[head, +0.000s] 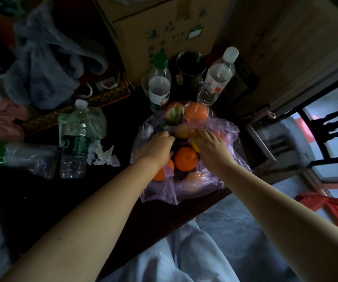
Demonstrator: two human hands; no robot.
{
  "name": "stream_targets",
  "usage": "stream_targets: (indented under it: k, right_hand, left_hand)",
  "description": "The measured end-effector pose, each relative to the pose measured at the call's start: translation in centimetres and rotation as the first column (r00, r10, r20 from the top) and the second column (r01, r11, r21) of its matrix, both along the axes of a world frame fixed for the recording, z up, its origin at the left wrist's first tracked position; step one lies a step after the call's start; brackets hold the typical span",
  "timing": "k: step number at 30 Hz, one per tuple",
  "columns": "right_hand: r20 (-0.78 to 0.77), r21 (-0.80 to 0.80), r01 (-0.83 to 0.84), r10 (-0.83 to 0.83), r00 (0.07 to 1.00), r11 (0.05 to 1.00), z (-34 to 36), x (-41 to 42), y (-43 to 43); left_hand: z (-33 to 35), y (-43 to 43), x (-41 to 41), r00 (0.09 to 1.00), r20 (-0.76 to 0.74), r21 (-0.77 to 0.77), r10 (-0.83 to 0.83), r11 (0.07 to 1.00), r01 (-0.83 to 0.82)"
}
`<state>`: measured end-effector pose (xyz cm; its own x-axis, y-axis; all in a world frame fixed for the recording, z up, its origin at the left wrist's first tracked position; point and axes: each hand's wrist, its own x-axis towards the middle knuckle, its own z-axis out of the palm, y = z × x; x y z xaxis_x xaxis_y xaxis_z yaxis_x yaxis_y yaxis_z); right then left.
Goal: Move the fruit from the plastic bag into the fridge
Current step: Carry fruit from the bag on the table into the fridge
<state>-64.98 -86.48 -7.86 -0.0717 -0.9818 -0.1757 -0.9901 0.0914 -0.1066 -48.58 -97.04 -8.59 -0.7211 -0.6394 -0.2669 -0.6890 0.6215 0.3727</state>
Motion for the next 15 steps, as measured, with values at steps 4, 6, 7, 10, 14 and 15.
stream_targets:
  k: [4, 6, 7, 10, 14, 15]
  right_hand:
    - [0.033, -0.076, 0.022, -0.019, 0.999, 0.997, 1.0, 0.4, 0.9]
    - [0.057, -0.100, 0.037, -0.032, 0.998, 0.994, 1.5, 0.7, 1.4]
    - [0.063, -0.113, 0.046, -0.039, 0.997, 0.993, 1.9, 1.0, 1.6]
    - [0.091, -0.168, 0.090, -0.075, 0.993, 0.982, 3.3, 1.6, 2.7]
    - [0.154, -0.256, 0.167, -0.131, 0.979, 0.952, 6.0, 2.2, 4.7]
    - [0.171, -0.285, 0.199, -0.154, 0.973, 0.938, 6.6, 2.3, 5.3]
  left_hand:
    - [0.1, 0.1, 0.9, 0.996, -0.087, 0.013, 0.002, 1.000, -0.001]
    - [0.6, 0.4, 1.4, 0.987, -0.162, 0.015, 0.000, 1.000, 0.002]
    - [1.0, 0.6, 1.6, 0.980, -0.199, 0.010, -0.007, 1.000, 0.009]
    - [2.7, 1.3, 1.9, 0.952, -0.305, 0.007, -0.022, 1.000, 0.026]
    - [5.8, 2.7, 1.3, 0.909, -0.416, 0.032, -0.036, 0.998, 0.055]
    - [6.6, 3.2, 1.0, 0.900, -0.435, 0.041, -0.032, 0.998, 0.055]
